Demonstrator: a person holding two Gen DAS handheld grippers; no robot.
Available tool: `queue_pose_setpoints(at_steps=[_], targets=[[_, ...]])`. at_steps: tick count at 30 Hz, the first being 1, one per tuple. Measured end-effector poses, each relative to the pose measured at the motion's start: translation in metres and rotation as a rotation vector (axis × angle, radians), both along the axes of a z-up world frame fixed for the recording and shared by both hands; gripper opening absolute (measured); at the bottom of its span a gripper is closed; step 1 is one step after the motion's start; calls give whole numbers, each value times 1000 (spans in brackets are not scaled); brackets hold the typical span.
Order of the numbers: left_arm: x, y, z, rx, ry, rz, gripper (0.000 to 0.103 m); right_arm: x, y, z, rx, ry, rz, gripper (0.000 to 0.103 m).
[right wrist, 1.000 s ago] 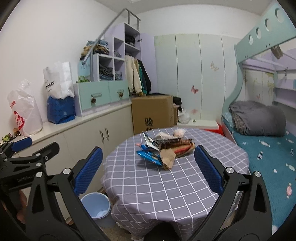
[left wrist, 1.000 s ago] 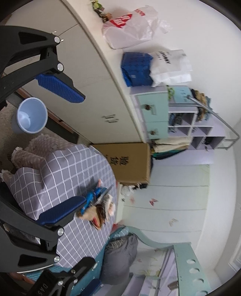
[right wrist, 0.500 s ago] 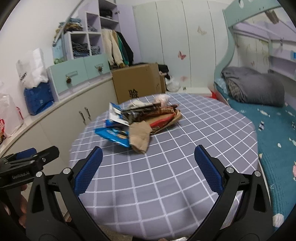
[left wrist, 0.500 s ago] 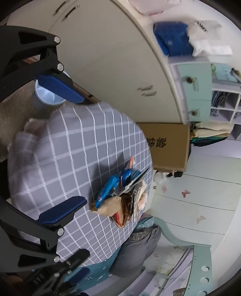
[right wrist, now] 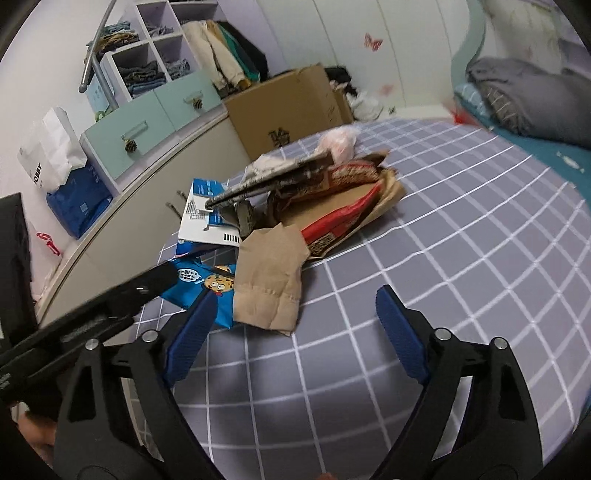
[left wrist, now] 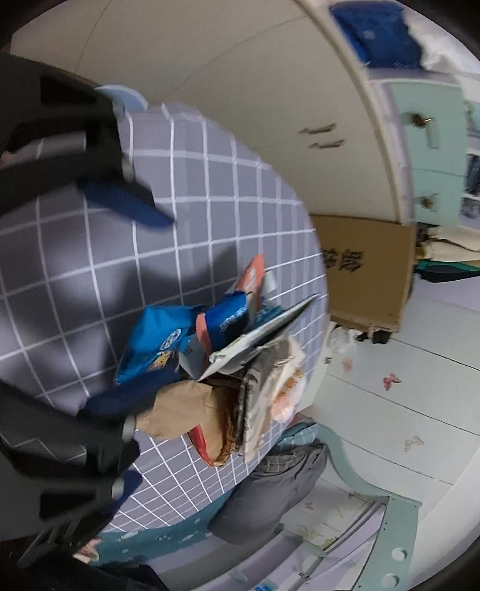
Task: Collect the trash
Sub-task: 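Grasp the brown paper bag with the right gripper while the left grasps a blue wrapper, then carry both items to the blue wastebasket and open both grippers over it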
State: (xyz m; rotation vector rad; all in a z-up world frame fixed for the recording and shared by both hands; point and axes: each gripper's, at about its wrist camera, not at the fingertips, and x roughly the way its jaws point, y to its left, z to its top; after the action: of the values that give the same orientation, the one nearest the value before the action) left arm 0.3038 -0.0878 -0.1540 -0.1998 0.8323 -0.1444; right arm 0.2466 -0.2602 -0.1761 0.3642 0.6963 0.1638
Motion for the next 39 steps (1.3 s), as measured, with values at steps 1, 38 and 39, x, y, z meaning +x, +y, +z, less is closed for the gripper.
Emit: queue_pose_setpoints(at_steps=[1, 38, 39], targets=[[5, 1, -4, -21, 18, -6, 53, 6, 0, -2, 10, 11, 7, 77], [-135, 235, -9, -3, -91, 344, 8, -33, 230, 14, -116, -79, 503, 12], [-135, 248, -17, 4, -71, 377, 8, -29, 250, 4, -118, -62, 542, 12]])
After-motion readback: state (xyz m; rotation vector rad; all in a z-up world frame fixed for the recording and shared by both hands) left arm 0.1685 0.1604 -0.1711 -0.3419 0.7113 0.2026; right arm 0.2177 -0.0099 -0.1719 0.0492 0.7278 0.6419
